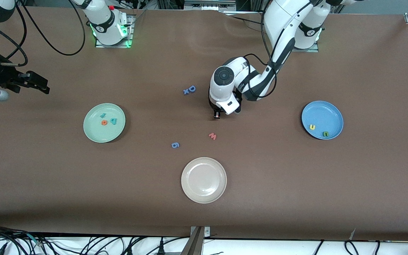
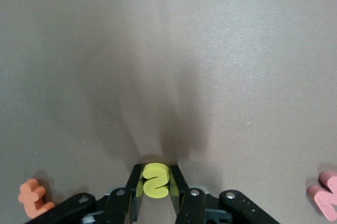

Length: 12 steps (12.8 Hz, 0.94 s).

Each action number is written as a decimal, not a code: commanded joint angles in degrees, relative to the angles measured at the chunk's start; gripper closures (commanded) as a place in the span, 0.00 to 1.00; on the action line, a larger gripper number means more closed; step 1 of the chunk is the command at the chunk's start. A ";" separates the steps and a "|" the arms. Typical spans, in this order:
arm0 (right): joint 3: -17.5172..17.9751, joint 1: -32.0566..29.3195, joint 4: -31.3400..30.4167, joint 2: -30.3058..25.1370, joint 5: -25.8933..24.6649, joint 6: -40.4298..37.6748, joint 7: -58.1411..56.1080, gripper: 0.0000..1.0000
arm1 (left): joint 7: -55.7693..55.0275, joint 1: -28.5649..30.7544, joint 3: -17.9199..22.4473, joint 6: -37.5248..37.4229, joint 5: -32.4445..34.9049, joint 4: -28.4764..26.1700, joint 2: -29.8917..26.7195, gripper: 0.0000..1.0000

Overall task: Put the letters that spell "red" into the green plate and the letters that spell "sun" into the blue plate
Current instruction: 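Grasp the yellow z with the left gripper and lift it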

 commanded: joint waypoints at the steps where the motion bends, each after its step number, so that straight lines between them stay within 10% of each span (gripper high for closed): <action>1: -0.01 0.08 0.69 -0.13 -0.59 -0.97 -0.53 0.00 | 11.22 2.38 0.79 -6.68 1.75 -0.42 -2.59 1.00; 5: -0.01 0.08 0.77 -0.04 -0.59 -1.23 -0.71 0.00 | 38.20 6.42 1.84 -22.09 7.46 -0.69 -9.71 1.00; 12: -0.10 0.08 0.69 -0.13 -0.50 -1.23 -0.71 0.00 | 85.55 18.01 1.76 -25.01 6.67 -8.59 -21.67 1.00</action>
